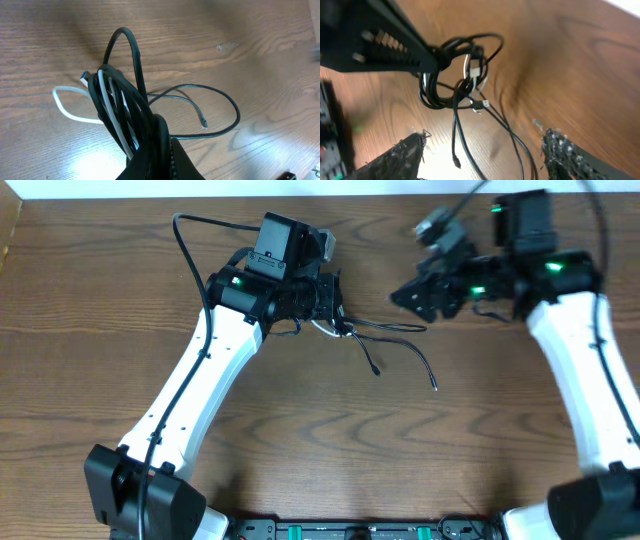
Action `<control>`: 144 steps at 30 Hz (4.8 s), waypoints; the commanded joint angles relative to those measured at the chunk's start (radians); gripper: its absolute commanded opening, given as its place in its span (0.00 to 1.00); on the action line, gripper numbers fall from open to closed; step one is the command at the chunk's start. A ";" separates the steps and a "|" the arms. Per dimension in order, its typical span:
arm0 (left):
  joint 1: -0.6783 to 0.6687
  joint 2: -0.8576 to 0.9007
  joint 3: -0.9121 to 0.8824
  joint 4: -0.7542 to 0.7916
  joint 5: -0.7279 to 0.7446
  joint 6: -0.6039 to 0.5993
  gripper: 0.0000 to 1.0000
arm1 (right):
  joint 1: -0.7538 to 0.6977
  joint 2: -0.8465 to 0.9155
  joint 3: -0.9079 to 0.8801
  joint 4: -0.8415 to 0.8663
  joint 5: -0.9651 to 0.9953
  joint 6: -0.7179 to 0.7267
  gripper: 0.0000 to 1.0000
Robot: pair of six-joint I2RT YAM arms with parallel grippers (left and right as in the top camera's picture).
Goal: Untangle cables
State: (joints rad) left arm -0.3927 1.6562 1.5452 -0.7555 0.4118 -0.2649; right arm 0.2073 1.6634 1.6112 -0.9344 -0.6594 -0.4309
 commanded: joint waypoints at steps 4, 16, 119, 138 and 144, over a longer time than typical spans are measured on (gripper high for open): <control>0.003 0.004 0.001 0.001 -0.005 0.003 0.08 | 0.102 0.107 0.006 -0.002 0.063 -0.129 0.64; 0.003 0.005 0.001 0.000 -0.005 0.003 0.08 | 0.161 0.217 0.006 -0.001 0.081 -0.136 0.47; 0.023 0.003 -0.003 0.001 0.053 -1.159 0.08 | 0.006 0.067 0.086 -0.117 0.093 0.213 0.56; 0.023 0.003 -0.003 0.030 0.098 -1.566 0.07 | 0.093 0.092 0.083 -0.180 0.047 0.047 0.58; 0.023 0.003 -0.003 0.039 0.105 -1.545 0.07 | 0.109 0.158 0.081 -0.142 0.051 0.040 0.55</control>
State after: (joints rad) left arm -0.3733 1.6562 1.5452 -0.7212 0.4957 -1.8004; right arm 0.3073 1.7828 1.6985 -1.0897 -0.5934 -0.3672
